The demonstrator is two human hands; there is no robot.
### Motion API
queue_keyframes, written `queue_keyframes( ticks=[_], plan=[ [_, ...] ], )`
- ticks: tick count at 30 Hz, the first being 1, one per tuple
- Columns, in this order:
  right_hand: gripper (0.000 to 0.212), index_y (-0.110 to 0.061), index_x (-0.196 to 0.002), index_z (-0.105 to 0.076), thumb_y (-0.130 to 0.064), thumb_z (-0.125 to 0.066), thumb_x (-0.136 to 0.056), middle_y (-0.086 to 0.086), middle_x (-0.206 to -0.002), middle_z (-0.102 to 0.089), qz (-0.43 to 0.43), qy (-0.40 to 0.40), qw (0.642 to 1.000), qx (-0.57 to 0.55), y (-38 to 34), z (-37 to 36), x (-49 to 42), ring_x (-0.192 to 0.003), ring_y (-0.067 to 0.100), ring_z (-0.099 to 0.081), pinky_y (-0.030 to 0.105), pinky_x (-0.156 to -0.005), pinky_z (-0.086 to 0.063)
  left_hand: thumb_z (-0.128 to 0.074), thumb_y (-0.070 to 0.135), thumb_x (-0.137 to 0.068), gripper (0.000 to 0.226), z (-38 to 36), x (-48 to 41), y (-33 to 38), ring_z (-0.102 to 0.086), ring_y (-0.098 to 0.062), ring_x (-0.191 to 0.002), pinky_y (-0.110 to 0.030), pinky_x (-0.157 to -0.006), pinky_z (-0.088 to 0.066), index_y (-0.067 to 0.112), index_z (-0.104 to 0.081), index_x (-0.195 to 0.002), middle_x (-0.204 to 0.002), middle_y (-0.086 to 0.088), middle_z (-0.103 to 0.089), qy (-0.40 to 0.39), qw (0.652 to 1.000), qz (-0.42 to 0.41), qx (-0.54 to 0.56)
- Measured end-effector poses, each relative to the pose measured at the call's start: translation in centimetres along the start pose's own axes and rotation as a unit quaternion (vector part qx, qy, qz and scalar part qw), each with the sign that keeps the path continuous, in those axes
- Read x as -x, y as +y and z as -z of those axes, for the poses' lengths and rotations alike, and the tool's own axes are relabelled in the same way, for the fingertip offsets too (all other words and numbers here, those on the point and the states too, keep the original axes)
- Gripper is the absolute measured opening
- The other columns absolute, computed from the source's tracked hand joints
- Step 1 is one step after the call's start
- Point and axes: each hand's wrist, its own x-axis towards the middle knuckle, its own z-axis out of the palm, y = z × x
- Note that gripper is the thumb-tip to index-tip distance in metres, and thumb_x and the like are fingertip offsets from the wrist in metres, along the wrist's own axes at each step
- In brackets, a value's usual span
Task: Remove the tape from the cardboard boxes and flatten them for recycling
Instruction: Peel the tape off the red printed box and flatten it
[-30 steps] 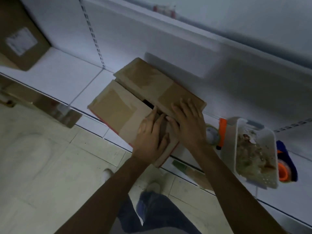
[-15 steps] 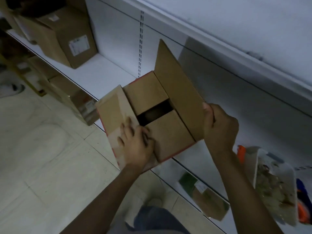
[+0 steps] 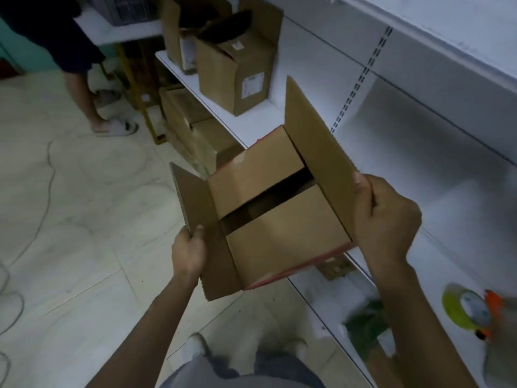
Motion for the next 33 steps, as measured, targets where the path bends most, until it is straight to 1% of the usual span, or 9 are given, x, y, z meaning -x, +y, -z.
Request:
queue_keyframes(
  ticks=[7,11,15,17,19,24,27,30,33],
  plan=[
    [0.039,-0.011,-0.108,-0.070,-0.039,-0.043,-0.099,0.010,-0.087,-0.072,0.016,-0.003,0.999,0.036,-5.0,-3.4,0.6,-0.067,0.027,-0.064,0.027,-0.064,-0.045,-0.049,0.023,-0.098,0.017,9.9,0.1,3.4,-0.071,-0.017,-0.081,-0.027,-0.062,-0.054,0.022,-0.065,-0.094,-0.090,0.002,-0.074,-0.008,0.977,-0.059,0.207],
    [0.029,-0.011,-0.115,-0.066,-0.026,-0.048,-0.098,0.011,-0.105,-0.070,-0.088,-0.040,0.995,-0.018,-7.5,-6.6,2.2,-0.091,0.032,-0.065,0.034,-0.078,-0.047,-0.051,0.021,-0.098,0.019,15.0,0.8,5.9,-0.072,-0.011,-0.077,-0.020,-0.056,-0.054,0.024,-0.067,-0.089,-0.082,0.009,-0.075,0.003,0.958,-0.131,0.253],
    [0.028,-0.017,-0.109,-0.060,-0.039,-0.050,-0.094,-0.005,-0.102,-0.060,-0.010,-0.107,0.992,-0.059,-12.7,-10.5,3.9,-0.093,0.016,-0.057,0.018,-0.069,-0.038,-0.048,0.018,-0.099,0.027,17.5,1.8,8.4,-0.071,-0.008,-0.082,-0.020,-0.062,-0.055,0.028,-0.070,-0.087,-0.087,0.011,-0.075,-0.029,0.944,-0.212,0.252],
    [0.044,-0.017,-0.113,-0.059,-0.051,-0.041,-0.092,-0.006,-0.109,-0.060,0.022,-0.233,0.960,-0.155,-16.1,-13.3,4.2,-0.100,0.013,-0.057,0.024,-0.075,-0.046,-0.047,0.017,-0.099,0.024,18.1,1.9,9.2,-0.071,-0.009,-0.087,-0.025,-0.071,-0.057,0.027,-0.069,-0.095,-0.092,0.012,-0.074,-0.035,0.941,-0.233,0.241],
    [0.053,-0.017,-0.126,-0.053,-0.053,-0.037,-0.091,0.000,-0.124,-0.056,0.042,-0.342,0.911,-0.229,-18.8,-16.1,4.2,-0.114,0.015,-0.052,0.037,-0.094,-0.046,-0.048,0.016,-0.099,0.024,19.0,1.2,9.8,-0.070,-0.007,-0.086,-0.022,-0.069,-0.057,0.029,-0.067,-0.094,-0.092,0.015,-0.074,-0.018,0.937,-0.243,0.248],
    [0.060,-0.031,-0.137,-0.042,-0.064,-0.030,-0.089,-0.008,-0.124,-0.040,0.107,-0.378,0.883,-0.255,-22.0,-22.8,2.6,-0.111,0.004,-0.042,0.013,-0.086,-0.033,-0.050,0.016,-0.098,0.026,23.4,-3.0,10.2,-0.071,-0.006,-0.078,-0.019,-0.061,-0.055,0.025,-0.072,-0.088,-0.084,0.012,-0.075,0.071,0.936,-0.210,0.275],
    [0.065,-0.032,-0.137,-0.042,-0.070,-0.025,-0.087,-0.008,-0.138,-0.038,0.124,-0.422,0.851,-0.287,-24.7,-27.2,0.9,-0.121,-0.002,-0.032,0.012,-0.092,-0.025,-0.050,0.016,-0.098,0.044,25.9,-5.7,10.7,-0.070,-0.003,-0.068,-0.017,-0.052,-0.052,0.036,-0.076,-0.070,-0.074,0.013,-0.074,0.090,0.937,-0.196,0.276],
    [0.056,-0.022,-0.109,-0.057,-0.065,-0.029,-0.087,-0.003,-0.111,-0.054,0.146,-0.415,0.856,-0.270,-27.2,-31.0,-1.4,-0.108,0.008,-0.044,0.023,-0.085,-0.037,-0.050,0.016,-0.097,0.043,27.2,-8.9,11.1,-0.070,-0.003,-0.063,-0.016,-0.049,-0.051,0.036,-0.075,-0.068,-0.071,0.013,-0.073,0.111,0.944,-0.178,0.255],
    [0.053,-0.015,-0.075,-0.050,-0.064,-0.034,-0.087,-0.003,-0.076,-0.048,0.161,-0.320,0.892,-0.275,-26.7,-32.1,-4.2,-0.076,0.013,-0.047,0.027,-0.067,-0.041,-0.052,0.019,-0.097,0.025,28.0,-12.4,11.5,-0.070,-0.006,-0.065,-0.017,-0.049,-0.051,0.026,-0.070,-0.081,-0.073,0.012,-0.074,0.147,0.948,-0.144,0.243]
  ],
)
